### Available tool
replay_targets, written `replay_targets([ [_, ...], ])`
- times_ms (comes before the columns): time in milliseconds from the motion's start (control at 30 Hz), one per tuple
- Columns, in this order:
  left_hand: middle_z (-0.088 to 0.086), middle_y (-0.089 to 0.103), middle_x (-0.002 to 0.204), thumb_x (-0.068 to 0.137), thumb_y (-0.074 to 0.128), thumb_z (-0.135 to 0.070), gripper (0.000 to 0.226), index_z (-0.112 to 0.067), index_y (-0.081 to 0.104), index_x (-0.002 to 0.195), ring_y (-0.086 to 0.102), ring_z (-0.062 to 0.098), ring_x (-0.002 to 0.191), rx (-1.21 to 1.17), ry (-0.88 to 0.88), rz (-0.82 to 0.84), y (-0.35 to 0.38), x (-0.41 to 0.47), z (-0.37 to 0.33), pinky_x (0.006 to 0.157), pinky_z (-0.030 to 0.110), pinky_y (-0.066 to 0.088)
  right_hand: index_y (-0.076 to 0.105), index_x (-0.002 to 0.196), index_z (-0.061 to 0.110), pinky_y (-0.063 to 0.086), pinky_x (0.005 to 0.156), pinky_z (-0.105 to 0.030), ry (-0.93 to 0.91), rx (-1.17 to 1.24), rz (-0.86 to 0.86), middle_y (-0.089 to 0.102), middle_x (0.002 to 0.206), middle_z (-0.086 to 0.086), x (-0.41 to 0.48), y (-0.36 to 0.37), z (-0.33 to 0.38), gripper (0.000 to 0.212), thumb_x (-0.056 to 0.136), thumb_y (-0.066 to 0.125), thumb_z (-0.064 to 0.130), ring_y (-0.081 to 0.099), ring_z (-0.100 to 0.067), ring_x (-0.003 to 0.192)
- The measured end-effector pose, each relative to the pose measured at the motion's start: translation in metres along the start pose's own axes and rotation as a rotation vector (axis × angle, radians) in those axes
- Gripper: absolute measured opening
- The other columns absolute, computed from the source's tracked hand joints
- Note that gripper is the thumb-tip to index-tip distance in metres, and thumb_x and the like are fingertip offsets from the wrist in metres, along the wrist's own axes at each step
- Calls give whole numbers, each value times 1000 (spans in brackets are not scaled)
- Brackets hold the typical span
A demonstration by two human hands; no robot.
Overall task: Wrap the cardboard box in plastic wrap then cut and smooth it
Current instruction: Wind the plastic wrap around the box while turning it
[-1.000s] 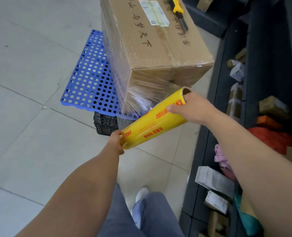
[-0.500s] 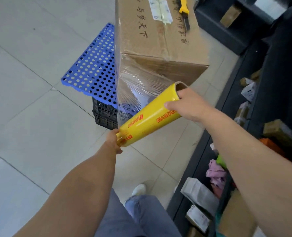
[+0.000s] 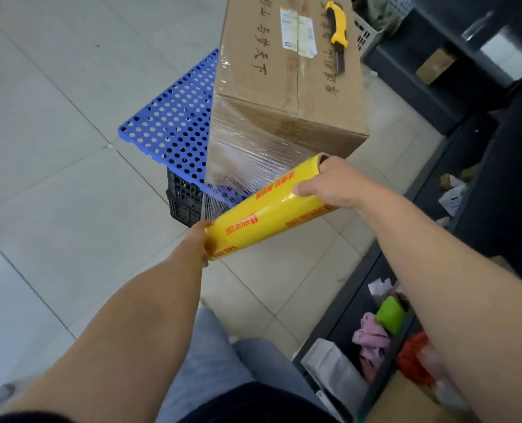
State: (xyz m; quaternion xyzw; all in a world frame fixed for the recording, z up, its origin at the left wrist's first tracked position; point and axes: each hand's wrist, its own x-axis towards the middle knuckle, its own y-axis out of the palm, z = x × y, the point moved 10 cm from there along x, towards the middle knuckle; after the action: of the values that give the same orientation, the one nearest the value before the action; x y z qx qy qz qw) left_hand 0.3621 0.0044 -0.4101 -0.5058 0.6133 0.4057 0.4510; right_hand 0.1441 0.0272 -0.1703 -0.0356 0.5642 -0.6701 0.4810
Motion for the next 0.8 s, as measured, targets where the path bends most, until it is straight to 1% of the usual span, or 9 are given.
replay_targets([
  [133,12,33,144,89,56,-22,60,-12,28,141,38,33,125,-38,-40,2,8,-14,-1,106,46,28,55,96,13,39,72,-28,56,-79,107,59,108,-10,-2,-5,-10,29,80,71,31,54,-24,91],
  [267,10,49,102,90,52,-17,25,-12,39,111,46,25,75,10,-54,-23,8,-20,-3,88,39,32,44,138,4,35,84,-30,92,-87,144,45,143,-12,5,-5,-5,76,84,60,54,46,-29,126],
  [333,9,45,87,91,50,-14,19,-10,38,105,44,26,77,-15,-49,-52,7,-25,-4,84,39,32,43,139,4,35,83,-29,106,-127,154,47,140,-12,12,-8,-4,79,82,62,56,49,-30,121],
  [400,10,40,92,92,46,-9,12,-5,38,99,38,28,85,-29,-41,-92,9,-25,-2,92,44,32,51,131,4,43,76,-31,106,-146,210,58,118,-12,20,-7,-6,72,79,68,52,57,-29,97],
  [467,11,36,81,95,41,-7,19,-1,36,77,34,28,69,-84,-51,-114,16,-30,6,89,40,31,53,124,3,52,77,-38,97,-142,269,58,103,-12,27,-6,-10,66,78,72,46,60,-29,86],
  [533,10,33,75,97,37,-7,32,-5,29,66,26,23,59,-153,-29,-110,30,-40,14,91,38,31,51,127,4,53,85,-40,61,-180,291,55,107,-11,34,-9,-11,66,78,73,42,60,-30,91],
  [633,7,38,99,98,36,-12,23,-3,39,77,30,21,62,-265,-8,-134,52,-41,28,89,33,32,48,131,5,50,82,-36,-16,-253,307,50,108,-9,42,-19,-8,70,77,74,41,56,-29,90],
  [700,5,39,98,99,38,-18,9,-9,40,99,36,22,72,-353,-17,-177,59,-43,39,88,34,33,47,131,5,50,81,-37,-64,-296,344,50,107,-11,47,-22,-7,69,78,74,39,56,-30,88],
  [800,12,40,109,95,43,-24,32,-8,43,122,40,27,94,-445,-49,-181,71,-40,60,83,36,31,46,130,6,47,75,-36,-128,-325,400,52,105,-14,52,-23,-5,63,80,73,34,55,-31,84],
])
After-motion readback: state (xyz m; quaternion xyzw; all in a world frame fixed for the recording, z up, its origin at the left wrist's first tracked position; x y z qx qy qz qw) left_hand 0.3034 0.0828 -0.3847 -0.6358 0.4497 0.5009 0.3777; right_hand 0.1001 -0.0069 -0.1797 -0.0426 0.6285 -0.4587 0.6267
